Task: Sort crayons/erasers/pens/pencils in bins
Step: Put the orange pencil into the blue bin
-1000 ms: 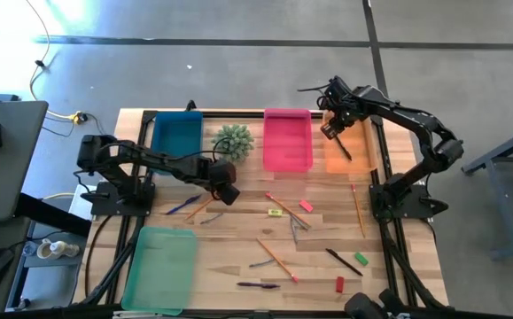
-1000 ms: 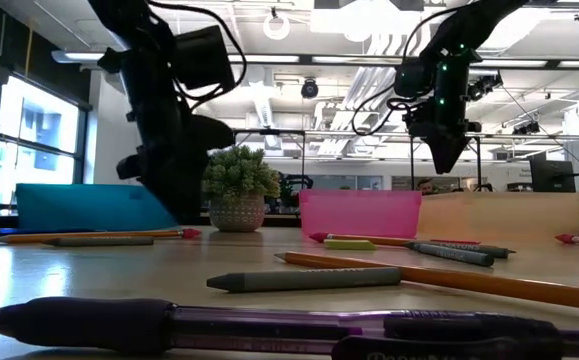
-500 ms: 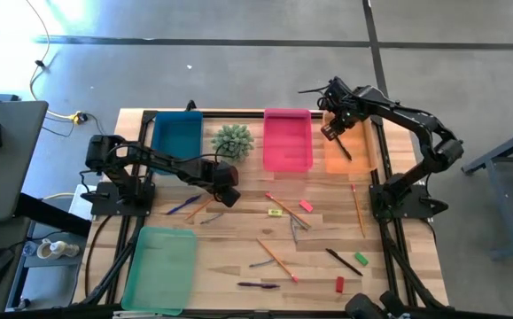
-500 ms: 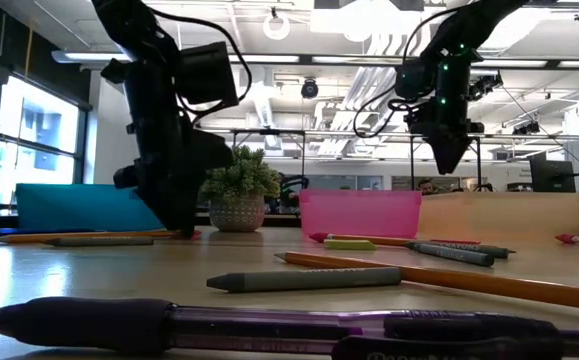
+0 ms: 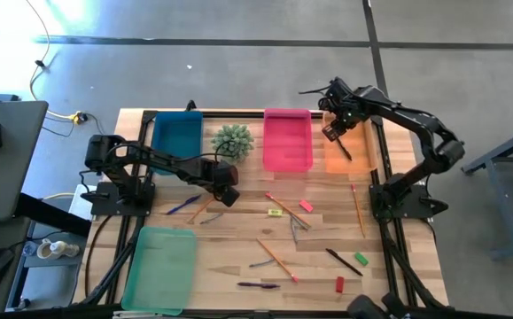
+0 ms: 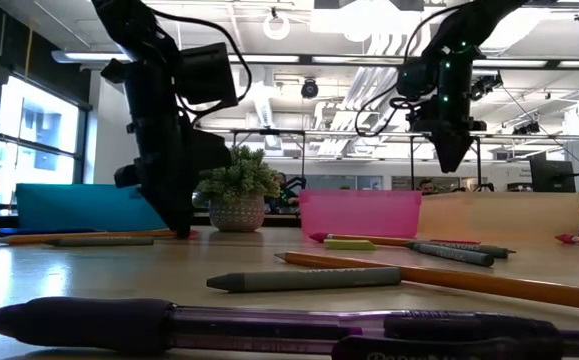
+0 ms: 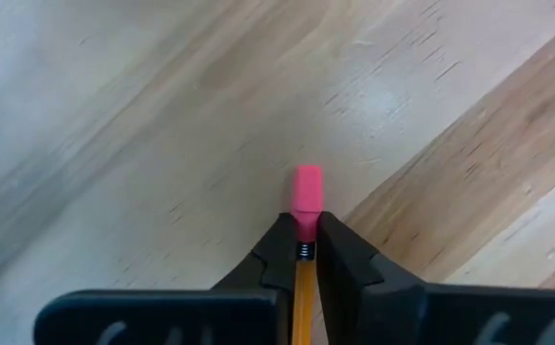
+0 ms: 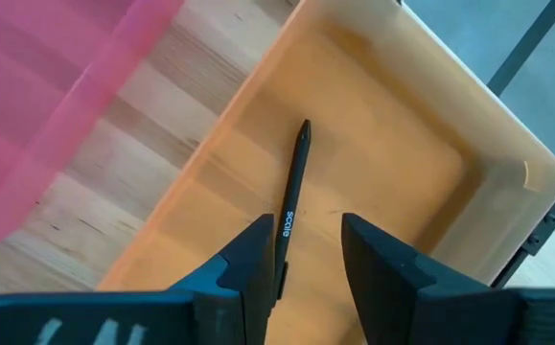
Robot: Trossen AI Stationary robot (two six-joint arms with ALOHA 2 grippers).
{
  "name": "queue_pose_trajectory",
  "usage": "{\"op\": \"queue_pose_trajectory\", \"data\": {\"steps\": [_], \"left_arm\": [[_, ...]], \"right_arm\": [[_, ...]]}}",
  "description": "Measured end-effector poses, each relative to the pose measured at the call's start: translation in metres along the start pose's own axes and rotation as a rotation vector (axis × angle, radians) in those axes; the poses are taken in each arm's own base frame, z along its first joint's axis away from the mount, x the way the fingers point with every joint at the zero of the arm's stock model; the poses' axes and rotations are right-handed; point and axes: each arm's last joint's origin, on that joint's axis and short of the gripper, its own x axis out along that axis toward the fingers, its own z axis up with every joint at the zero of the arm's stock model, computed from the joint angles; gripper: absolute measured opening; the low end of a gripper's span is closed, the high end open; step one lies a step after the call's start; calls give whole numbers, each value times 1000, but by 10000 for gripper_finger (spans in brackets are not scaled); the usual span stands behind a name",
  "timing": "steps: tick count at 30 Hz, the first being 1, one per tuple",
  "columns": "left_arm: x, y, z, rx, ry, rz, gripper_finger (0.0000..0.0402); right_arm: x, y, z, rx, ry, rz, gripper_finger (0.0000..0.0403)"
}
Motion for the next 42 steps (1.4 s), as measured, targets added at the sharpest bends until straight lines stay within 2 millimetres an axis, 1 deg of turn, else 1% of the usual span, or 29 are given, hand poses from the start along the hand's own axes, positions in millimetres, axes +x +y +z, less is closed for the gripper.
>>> {"op": "queue_pose_trajectory", "data": {"steps": [5, 8, 11, 14, 17, 21, 24, 27, 30, 33, 36, 39, 42], "left_arm": [[-11, -7, 9, 40, -23, -49, 7], [-25, -9, 16, 49, -53, -103, 7], [-37, -10, 19, 57, -55, -153, 6], [-59, -7, 19, 44, -89, -204, 6], [-81, 1, 17, 20, -135, -209, 6], [-114, 19, 13, -30, -256, -157, 6], [-134, 37, 11, -89, -342, -99, 6], [-151, 56, 11, -151, -435, -32, 6], [-162, 74, 12, -208, -505, 35, 6], [-169, 92, 16, -253, -553, 90, 5], [-171, 108, 21, -287, -572, 154, 5], [-169, 125, 28, -306, -561, 223, 5], [-162, 141, 36, -312, -512, 270, 5]], "right_arm": [[-12, -2, -4, 7, -43, 11, 114], [-22, -3, -8, 13, -79, 15, 114], [-31, -5, -12, 10, -112, 15, 114], [-39, -6, -16, -1, -143, 16, 114], [-45, -7, -19, -1, -165, 19, 114], [-49, -8, -21, 1, -182, 20, 114], [-50, -8, -21, 2, -183, 24, 114], [-50, -7, -21, 0, -183, 46, 114], [-50, -5, -21, -6, -184, 100, 114], [-50, -4, -21, -7, -184, 156, 114], [-51, -2, -21, -12, -188, 214, 114], [-51, 0, -19, -17, -208, 260, 114], [-53, 4, -17, -28, -231, 298, 114]]}}
